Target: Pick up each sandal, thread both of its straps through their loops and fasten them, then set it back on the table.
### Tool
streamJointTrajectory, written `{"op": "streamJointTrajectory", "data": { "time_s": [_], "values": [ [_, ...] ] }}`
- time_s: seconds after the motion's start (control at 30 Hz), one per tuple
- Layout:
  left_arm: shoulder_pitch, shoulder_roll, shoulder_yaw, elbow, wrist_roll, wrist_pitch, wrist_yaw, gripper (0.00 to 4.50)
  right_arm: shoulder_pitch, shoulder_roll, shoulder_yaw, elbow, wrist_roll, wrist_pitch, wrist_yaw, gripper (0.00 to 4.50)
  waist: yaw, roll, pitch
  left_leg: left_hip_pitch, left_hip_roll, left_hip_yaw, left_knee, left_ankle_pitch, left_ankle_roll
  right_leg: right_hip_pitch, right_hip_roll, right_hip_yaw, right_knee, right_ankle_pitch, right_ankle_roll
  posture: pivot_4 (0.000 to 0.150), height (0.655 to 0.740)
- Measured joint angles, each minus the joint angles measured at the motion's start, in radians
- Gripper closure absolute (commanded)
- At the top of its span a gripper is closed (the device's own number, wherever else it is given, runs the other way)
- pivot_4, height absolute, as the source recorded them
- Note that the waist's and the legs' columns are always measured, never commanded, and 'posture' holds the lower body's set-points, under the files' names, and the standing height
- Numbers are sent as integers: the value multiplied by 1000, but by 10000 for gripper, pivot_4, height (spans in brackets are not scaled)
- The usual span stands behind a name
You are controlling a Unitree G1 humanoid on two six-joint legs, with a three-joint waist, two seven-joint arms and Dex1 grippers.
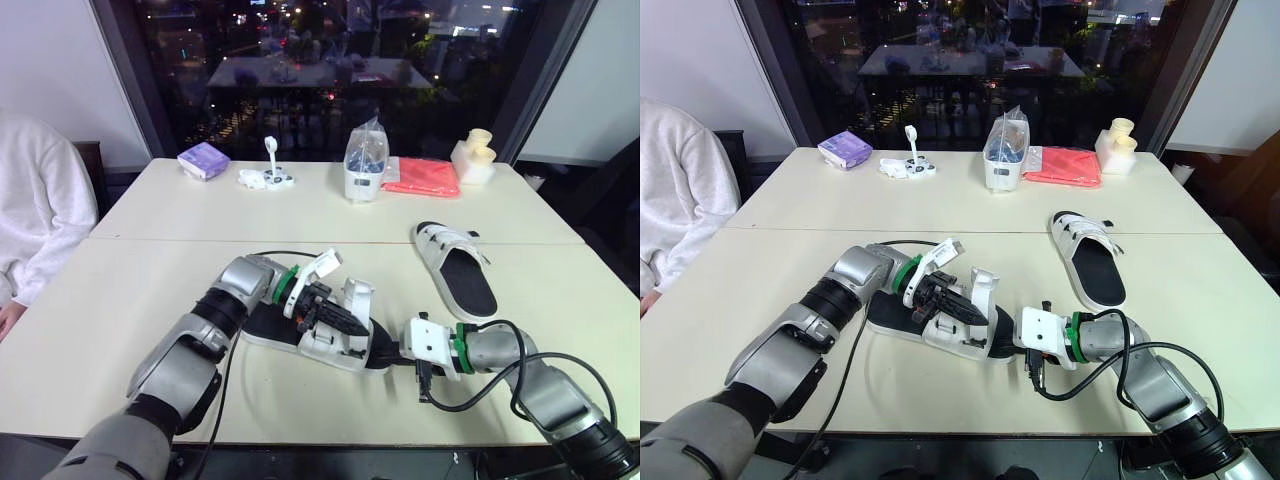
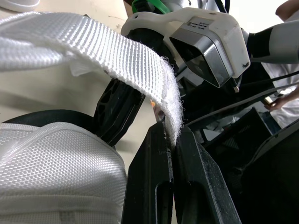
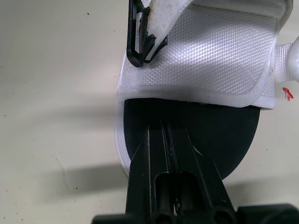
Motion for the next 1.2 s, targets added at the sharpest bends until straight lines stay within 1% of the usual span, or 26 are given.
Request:
{"op": "streamJointTrajectory", "data": {
  "time_s": [0.2,0.33,0.5,0.63,0.7,0.9,1.2],
  "values": [
    [0,17,-18,0,-3,-18,-2,44233,2,0,0,-1,-1,0,-3,45000,0,0,0,0,0,0,0,0,0,0,0,0,0,0,0,1500,7400],
    [-14,17,-26,38,3,-47,-2,44233,1,0,1,0,-1,0,-3,45000,0,0,0,0,0,0,0,0,0,0,0,0,0,0,0,1500,7400],
    [-26,3,-24,116,71,-158,-1,44233,-1,0,2,0,-2,0,-3,45000,0,0,0,0,0,0,0,0,0,0,0,0,0,0,0,1500,7400],
    [-27,-23,-8,141,140,-281,1,44233,0,0,2,1,-3,0,-3,45000,2,0,0,1,0,0,0,0,0,1,0,0,0,0,0,1500,7400],
    [-27,-28,-4,149,156,-314,-1,44233,0,0,2,1,-3,0,-3,45000,2,0,0,1,0,0,0,0,0,1,0,0,0,0,0,1500,7400],
    [-27,-19,-25,128,145,-334,-2,44233,0,0,2,0,-3,0,-3,45000,2,0,0,1,0,0,0,0,0,1,0,0,0,0,0,1500,7400],
    [-17,77,-178,7,46,-417,3,44233,-1,4,4,0,-3,0,-10,45000,-2,0,0,1,0,0,0,0,0,1,0,0,0,0,0,1500,7400]
  ]
}}
